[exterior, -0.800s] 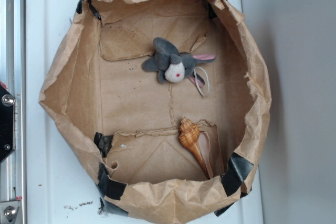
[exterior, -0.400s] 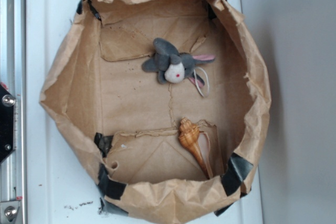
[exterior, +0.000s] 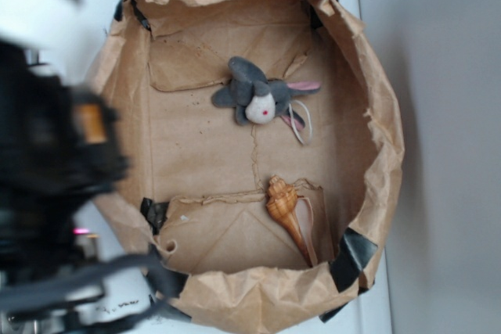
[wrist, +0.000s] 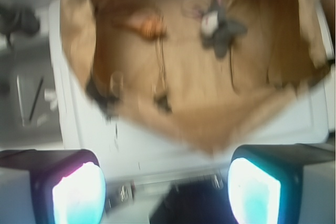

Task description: Grab the gray animal.

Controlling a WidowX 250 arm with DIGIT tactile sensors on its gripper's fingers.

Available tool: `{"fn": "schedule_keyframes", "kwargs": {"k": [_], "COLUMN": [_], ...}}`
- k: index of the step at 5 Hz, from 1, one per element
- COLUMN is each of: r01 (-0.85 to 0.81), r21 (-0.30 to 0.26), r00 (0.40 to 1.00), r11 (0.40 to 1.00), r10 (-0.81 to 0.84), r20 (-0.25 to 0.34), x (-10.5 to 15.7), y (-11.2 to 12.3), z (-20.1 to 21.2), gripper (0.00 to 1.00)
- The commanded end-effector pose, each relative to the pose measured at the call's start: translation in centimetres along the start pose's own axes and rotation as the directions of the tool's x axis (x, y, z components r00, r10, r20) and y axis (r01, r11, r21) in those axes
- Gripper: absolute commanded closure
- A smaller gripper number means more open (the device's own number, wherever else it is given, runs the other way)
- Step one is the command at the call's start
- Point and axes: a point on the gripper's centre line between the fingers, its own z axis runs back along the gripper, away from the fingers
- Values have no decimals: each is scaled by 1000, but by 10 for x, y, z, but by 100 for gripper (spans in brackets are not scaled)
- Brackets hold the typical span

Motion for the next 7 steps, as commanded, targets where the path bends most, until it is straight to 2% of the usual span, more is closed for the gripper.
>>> {"fn": "schedule_keyframes", "kwargs": {"k": [1, 2, 3, 4, 5, 7], "r01": [-13, 25, 58, 24, 37, 38], "r21": [-50, -62, 11, 82, 111, 98], "r00": [978, 971, 969, 973, 965, 963], "r11": [999, 998, 998, 996, 993, 994], "r10": [23, -9, -59, -42, -64, -62], "r20": [205, 238, 241, 227, 255, 262], "x": [78, 90, 88, 96, 98, 94], "y": [22, 35, 52, 66, 71, 72], "z": [-34, -57, -76, -100, -120, -123], "gripper": [0, 0, 0, 0, 0, 0]}}
